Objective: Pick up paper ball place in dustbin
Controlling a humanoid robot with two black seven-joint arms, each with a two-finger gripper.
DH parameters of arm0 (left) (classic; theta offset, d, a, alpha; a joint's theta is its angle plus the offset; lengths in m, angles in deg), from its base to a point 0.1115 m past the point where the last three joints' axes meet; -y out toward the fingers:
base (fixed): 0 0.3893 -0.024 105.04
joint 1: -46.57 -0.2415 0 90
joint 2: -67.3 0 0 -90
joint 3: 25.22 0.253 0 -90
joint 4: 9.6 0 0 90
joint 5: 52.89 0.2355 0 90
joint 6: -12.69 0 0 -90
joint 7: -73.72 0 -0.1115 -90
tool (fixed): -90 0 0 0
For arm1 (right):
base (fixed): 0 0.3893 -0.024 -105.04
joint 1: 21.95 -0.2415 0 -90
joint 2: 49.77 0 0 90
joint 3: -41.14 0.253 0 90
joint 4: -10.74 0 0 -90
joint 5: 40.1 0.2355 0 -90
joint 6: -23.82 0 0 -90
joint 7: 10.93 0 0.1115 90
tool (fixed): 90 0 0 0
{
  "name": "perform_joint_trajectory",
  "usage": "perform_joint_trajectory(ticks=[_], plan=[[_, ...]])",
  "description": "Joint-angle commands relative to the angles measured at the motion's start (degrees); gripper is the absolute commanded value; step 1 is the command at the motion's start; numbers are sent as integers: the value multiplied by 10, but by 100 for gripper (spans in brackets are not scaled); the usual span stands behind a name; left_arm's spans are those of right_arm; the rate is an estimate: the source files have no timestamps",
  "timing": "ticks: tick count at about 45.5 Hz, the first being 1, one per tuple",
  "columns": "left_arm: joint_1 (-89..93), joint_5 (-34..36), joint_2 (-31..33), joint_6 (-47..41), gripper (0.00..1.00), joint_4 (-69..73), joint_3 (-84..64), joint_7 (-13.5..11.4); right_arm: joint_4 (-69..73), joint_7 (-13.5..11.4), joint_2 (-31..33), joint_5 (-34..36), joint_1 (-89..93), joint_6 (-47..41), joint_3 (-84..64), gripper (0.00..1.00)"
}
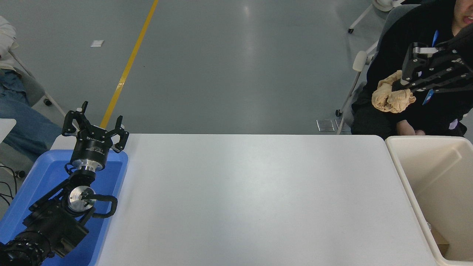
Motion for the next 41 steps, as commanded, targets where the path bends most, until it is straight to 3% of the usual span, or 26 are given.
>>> perform_joint_trajectory(ticks=[1,22,41], plan=[[0,0,0,0,99,0,0,-1,-18,0,17,-2,9,3,-61,0],[0,0,0,0,99,1,1,-1,-179,0,154,-5,208,97,-122,0],[0,0,0,0,99,1,1,-1,-322,-4,170,-7,649,270,142,0]])
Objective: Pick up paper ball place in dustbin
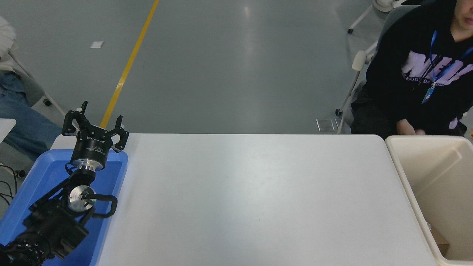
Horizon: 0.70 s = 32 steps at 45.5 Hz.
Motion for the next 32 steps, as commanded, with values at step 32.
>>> perform_joint_trajectory(ticks=[32], plan=[[0,0,1,0,99,0,-1,0,-421,-2,-200,7,625,267,347,0]])
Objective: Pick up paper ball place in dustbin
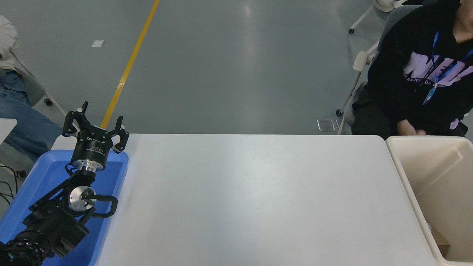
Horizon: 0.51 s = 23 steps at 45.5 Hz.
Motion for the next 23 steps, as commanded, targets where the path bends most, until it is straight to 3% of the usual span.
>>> perform_joint_trajectory(ticks=[1,13,23], plan=[[0,0,0,0,99,0,0,0,-145,1,-89,2,126,52,69,0],[0,0,0,0,99,0,-1,0,-275,1,-204,2,212,101,140,0],[0,0,0,0,99,0,-1,0,-285,1,-211,2,215,104,136,0]])
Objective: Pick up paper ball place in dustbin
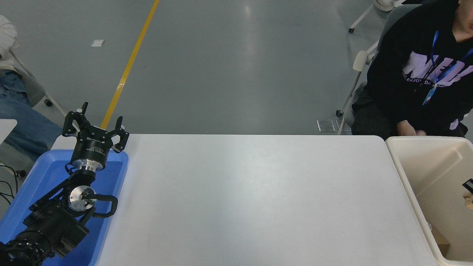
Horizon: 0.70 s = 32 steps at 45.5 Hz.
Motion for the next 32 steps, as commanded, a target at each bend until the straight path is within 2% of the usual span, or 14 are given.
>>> perform_joint_trajectory(ticks=[1,17,18,21,23,25,27,32], plan=[[0,0,0,0,99,0,0,0,-49,0,-38,0,30,19,16,0],[0,0,0,0,99,0,0,0,-47,1,-37,0,33,40,18,2],[0,1,0,0,99,0,0,0,-47,1,-37,0,32,40,17,12],[0,0,0,0,99,0,0,0,-47,1,-36,0,28,41,14,34],[0,0,0,0,99,0,0,0,-46,1,-33,0,26,44,14,53],[0,0,0,0,99,0,0,0,-45,0,-33,1,25,50,15,64],[0,0,0,0,99,0,0,0,-42,0,-32,1,24,55,18,69],[0,0,0,0,99,0,0,0,-39,1,-32,1,23,59,19,71]])
